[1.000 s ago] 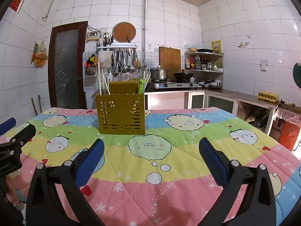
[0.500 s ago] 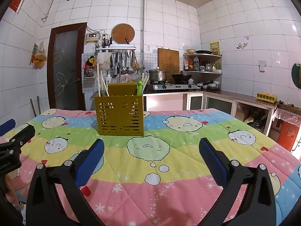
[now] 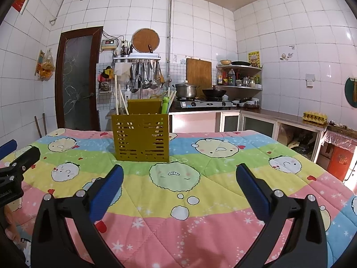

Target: Organize utensils

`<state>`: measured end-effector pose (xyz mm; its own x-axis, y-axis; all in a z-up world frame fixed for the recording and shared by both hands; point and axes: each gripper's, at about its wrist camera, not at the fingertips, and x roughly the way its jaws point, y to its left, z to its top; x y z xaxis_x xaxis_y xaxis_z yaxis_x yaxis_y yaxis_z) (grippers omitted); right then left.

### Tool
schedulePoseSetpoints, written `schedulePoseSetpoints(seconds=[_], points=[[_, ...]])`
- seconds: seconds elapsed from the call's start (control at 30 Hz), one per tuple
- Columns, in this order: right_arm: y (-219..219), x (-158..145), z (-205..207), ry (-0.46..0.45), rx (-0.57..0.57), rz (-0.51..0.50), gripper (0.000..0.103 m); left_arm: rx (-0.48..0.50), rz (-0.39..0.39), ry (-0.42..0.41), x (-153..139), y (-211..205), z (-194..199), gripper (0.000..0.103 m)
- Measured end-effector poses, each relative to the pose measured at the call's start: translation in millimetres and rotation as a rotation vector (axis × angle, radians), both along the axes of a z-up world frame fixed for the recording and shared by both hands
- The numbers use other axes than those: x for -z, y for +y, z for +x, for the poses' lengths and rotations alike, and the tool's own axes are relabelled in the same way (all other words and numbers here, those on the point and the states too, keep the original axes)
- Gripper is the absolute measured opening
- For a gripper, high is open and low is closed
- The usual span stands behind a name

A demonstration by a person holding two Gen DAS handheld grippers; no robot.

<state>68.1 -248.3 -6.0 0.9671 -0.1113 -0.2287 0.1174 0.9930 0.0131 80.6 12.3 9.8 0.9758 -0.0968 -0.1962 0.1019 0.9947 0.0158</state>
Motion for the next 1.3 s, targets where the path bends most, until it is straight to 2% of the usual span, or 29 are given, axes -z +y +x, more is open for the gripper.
schedulePoseSetpoints(seconds=[1.3], points=[[1.1,-2.0,-3.3,-0.017,0.014,-0.013,0.099,0.000,0.001,-0.007,-1.5,1.2,0.4,0.098]])
